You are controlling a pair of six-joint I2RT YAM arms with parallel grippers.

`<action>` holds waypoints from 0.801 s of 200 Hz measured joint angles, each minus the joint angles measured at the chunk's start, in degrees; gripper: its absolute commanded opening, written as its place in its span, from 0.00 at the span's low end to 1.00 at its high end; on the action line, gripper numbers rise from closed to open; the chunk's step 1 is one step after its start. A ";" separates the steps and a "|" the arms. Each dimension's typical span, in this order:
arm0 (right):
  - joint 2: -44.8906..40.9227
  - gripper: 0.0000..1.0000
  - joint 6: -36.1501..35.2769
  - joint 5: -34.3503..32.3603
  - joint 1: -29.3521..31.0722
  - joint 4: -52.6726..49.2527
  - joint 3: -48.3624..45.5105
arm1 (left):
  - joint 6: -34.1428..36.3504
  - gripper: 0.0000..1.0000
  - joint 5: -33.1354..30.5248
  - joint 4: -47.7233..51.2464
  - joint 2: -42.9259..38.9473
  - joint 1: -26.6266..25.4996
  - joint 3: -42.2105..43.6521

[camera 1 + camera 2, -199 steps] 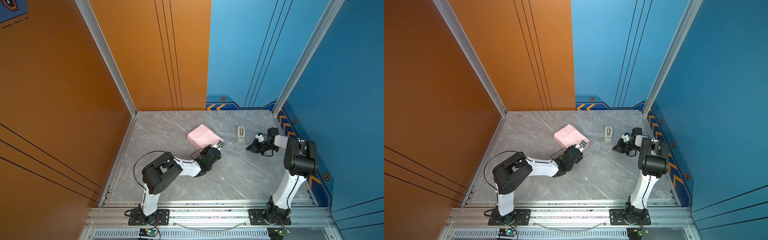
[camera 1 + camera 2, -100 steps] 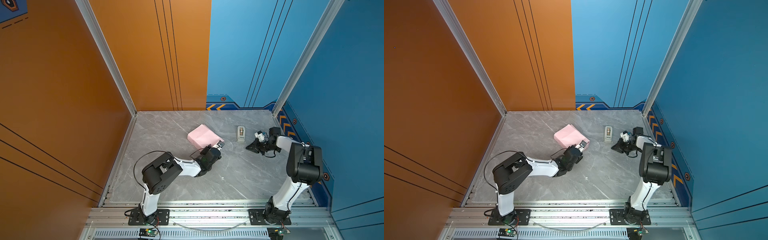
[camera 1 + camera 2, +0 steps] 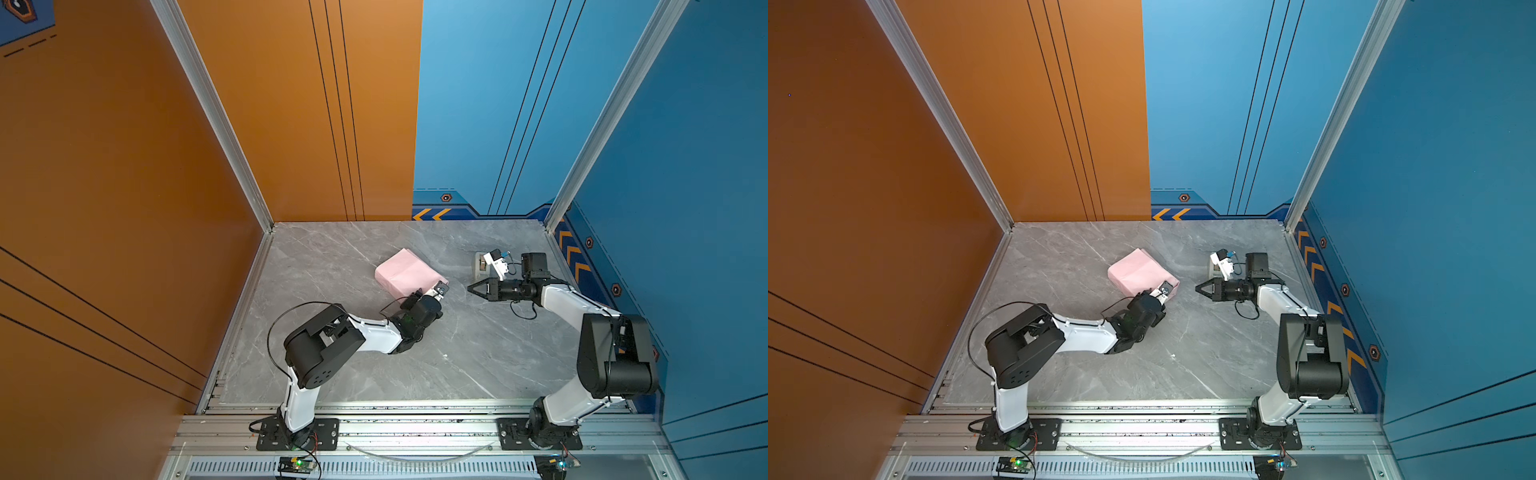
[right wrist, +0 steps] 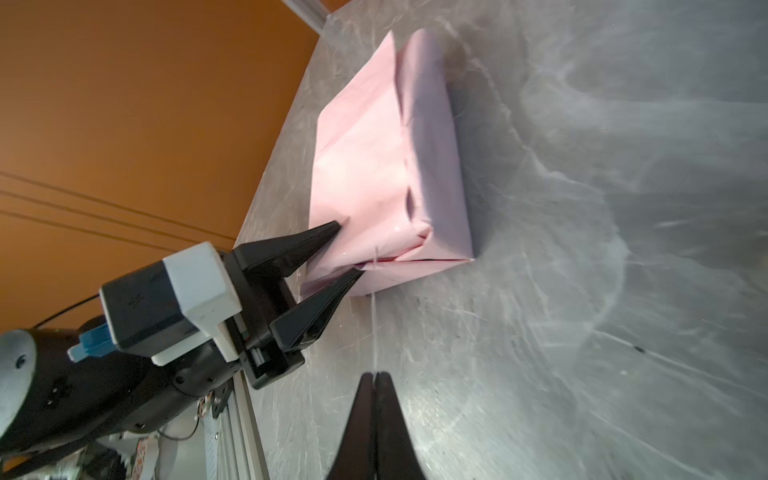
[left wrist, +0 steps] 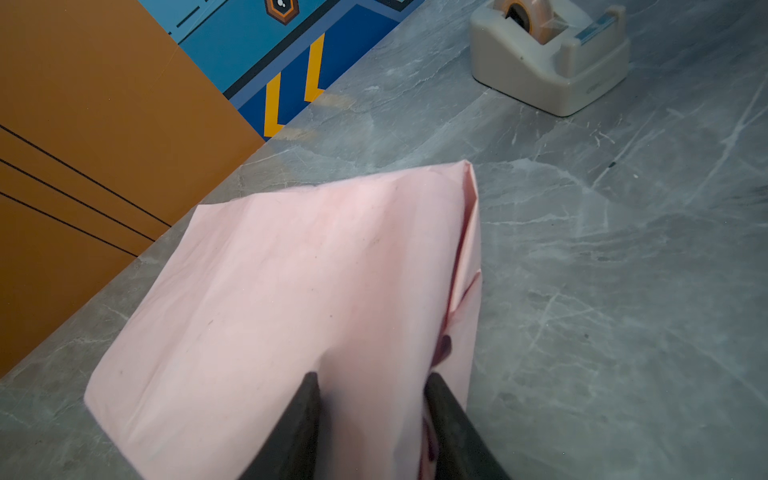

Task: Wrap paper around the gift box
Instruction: 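Carry the right gripper to the box end beside the left gripper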

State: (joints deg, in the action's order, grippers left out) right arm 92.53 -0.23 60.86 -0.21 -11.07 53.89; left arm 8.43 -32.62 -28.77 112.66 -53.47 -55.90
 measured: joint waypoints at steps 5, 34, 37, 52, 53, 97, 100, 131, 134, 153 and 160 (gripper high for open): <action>0.33 0.00 -0.26 0.35 0.68 0.28 0.04 | 0.00 0.41 0.02 -0.04 0.00 0.00 0.02; 4.61 0.00 -2.23 1.16 4.26 0.04 1.29 | 0.00 0.41 0.04 -0.81 0.00 0.00 0.37; 5.09 0.00 -2.47 1.16 4.59 -0.13 1.49 | 0.00 0.41 0.04 -0.83 0.00 0.00 0.37; 7.23 0.00 -3.52 1.11 6.01 -1.68 2.75 | 0.00 0.41 0.04 -0.85 0.00 0.00 0.37; 7.41 0.00 -3.65 1.09 6.16 -1.90 2.91 | 0.02 0.41 0.04 -0.87 0.00 0.00 0.37; 9.20 0.00 -5.25 1.09 8.92 -5.27 6.14 | 0.02 0.41 0.04 -1.11 0.00 0.00 0.46; 9.44 0.00 -5.38 1.09 9.05 -5.46 6.43 | 0.00 0.40 0.07 -1.16 0.00 0.00 0.48; 12.41 0.00 -5.46 1.05 9.94 -7.08 8.94 | 0.02 0.41 0.09 -1.38 0.00 0.00 0.59; 12.70 0.00 -5.46 1.05 9.99 -7.19 9.11 | 0.02 0.40 0.09 -1.40 0.00 0.00 0.61; 13.66 0.00 -5.40 1.05 9.99 -8.00 9.77 | 0.00 0.41 0.09 -1.55 0.00 0.00 0.63; 13.75 0.00 -5.40 1.05 10.03 -8.15 9.79 | 0.02 0.40 0.09 -1.60 0.02 0.00 0.66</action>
State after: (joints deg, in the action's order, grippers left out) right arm 106.28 -5.63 61.91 9.82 -19.22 63.68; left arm 8.45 -32.53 -30.37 112.68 -53.47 -55.24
